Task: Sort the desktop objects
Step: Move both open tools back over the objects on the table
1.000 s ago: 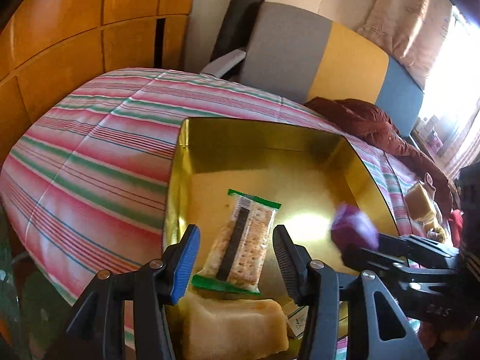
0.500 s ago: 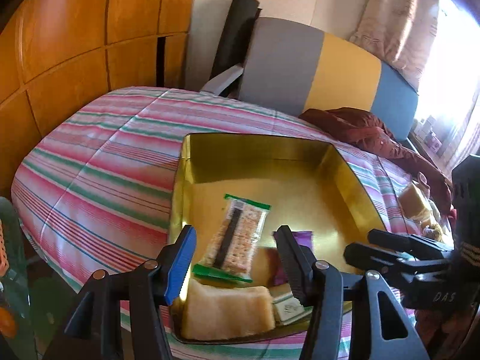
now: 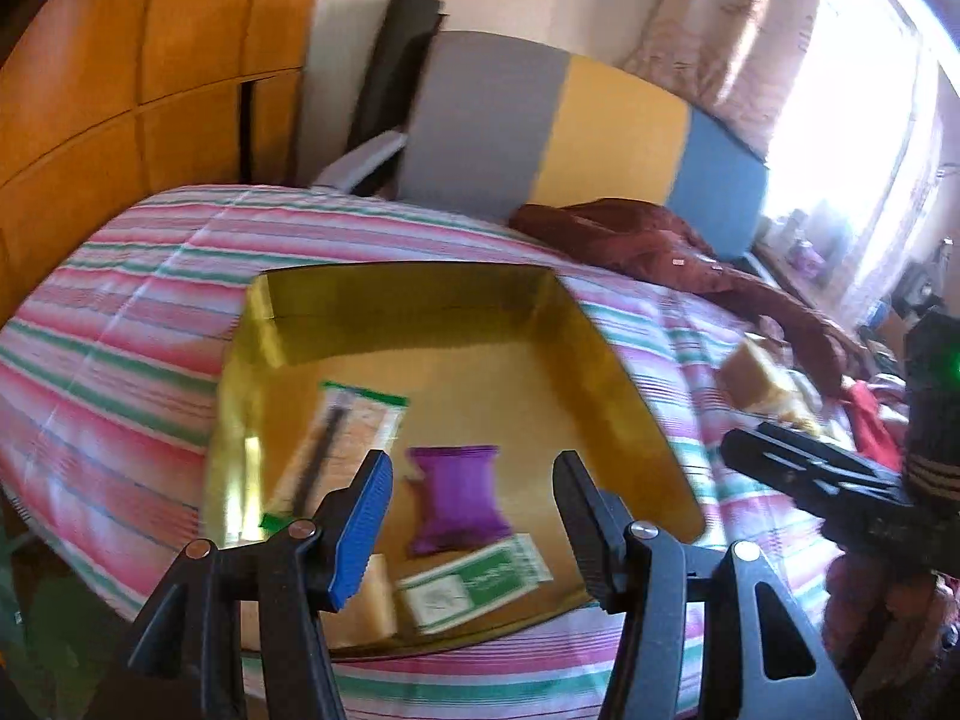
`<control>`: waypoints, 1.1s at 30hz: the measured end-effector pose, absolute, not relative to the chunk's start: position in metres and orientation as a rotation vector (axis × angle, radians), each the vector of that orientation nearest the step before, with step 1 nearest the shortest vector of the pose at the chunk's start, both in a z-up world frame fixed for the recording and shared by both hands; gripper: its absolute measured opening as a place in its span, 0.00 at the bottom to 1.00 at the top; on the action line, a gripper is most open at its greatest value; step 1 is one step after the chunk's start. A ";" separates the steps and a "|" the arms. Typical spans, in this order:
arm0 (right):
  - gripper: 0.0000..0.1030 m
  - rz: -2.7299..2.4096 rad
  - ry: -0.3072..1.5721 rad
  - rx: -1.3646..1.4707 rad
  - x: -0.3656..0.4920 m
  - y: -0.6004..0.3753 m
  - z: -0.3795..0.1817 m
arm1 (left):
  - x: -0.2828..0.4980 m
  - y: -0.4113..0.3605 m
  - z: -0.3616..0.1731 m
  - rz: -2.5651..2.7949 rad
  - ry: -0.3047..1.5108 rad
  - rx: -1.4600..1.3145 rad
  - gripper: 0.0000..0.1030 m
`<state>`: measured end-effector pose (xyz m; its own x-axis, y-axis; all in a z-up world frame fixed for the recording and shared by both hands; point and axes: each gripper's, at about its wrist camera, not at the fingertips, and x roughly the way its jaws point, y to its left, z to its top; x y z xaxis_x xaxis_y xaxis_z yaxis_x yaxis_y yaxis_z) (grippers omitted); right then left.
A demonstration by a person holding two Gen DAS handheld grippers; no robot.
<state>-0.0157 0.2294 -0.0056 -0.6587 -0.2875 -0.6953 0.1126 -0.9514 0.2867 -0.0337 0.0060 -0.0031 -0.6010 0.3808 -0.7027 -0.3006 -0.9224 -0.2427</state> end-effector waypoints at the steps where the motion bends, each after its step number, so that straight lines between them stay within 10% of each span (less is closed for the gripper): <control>1: 0.90 -2.665 -0.327 1.172 -0.014 0.236 -0.007 | -0.033 0.011 -0.002 2.499 -0.135 -1.130 0.55; 33: 1.00 -3.024 -1.169 1.438 0.048 0.604 -0.044 | 0.011 0.210 -0.005 2.046 0.229 -1.064 0.60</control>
<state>0.0477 0.6036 -0.0436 -0.6037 0.0798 -0.7932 -0.5925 -0.7105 0.3795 0.0109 0.2100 -0.0047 -0.3256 0.5718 -0.7530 -0.7242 -0.6628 -0.1902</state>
